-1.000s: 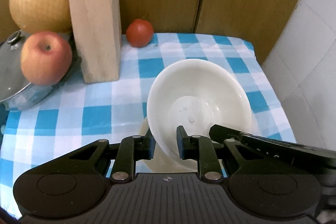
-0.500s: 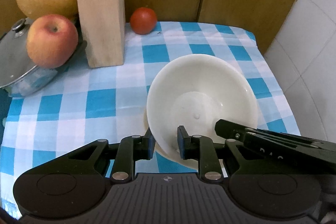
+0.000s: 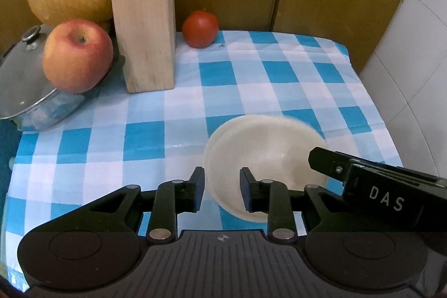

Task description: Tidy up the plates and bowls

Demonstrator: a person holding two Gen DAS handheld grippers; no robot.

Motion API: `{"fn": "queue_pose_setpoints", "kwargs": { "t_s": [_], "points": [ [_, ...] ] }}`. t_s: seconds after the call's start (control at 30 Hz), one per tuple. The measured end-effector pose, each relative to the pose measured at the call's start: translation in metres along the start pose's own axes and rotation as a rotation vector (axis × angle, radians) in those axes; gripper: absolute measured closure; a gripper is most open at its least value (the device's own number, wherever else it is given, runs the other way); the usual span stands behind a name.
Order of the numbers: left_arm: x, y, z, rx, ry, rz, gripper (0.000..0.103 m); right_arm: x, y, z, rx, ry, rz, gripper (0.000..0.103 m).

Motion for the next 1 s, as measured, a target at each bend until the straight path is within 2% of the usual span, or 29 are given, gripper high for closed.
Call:
{"fn": "queue_pose_setpoints", "kwargs": {
  "t_s": [0.17,0.37,0.57,0.73,1.0],
  "points": [
    [-0.001,0.001,0.001,-0.003,0.004,-0.004,0.067,0.001,-0.001,0.0,0.003,-0.003,0.008,0.083],
    [0.001,0.002,0.001,-0.007,0.002,-0.011,0.061,0.001,-0.007,0.002,0.0,0.009,0.016,0.076],
    [0.0,0.003,0.004,-0.017,0.001,-0.028,0.047,-0.003,-0.012,0.004,-0.015,0.028,0.019,0.071],
    [-0.001,0.004,0.005,-0.017,-0.01,-0.041,0.027,-0.008,-0.014,0.007,-0.022,0.039,0.025,0.067],
    [-0.011,0.008,0.01,-0.013,0.019,-0.042,0.025,-0.016,-0.026,0.009,-0.092,0.058,0.03,0.066]
  ]
}}
Point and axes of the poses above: each gripper's, at about its wrist camera, not at the fingertips, and x roughly against the way its jaws point, y to its left, z to its underside, the point moved 1 cm from there along -x, roughly the way its jaws point, and after that the axes turned 13 degrees about -y, right-handed, at the moved point
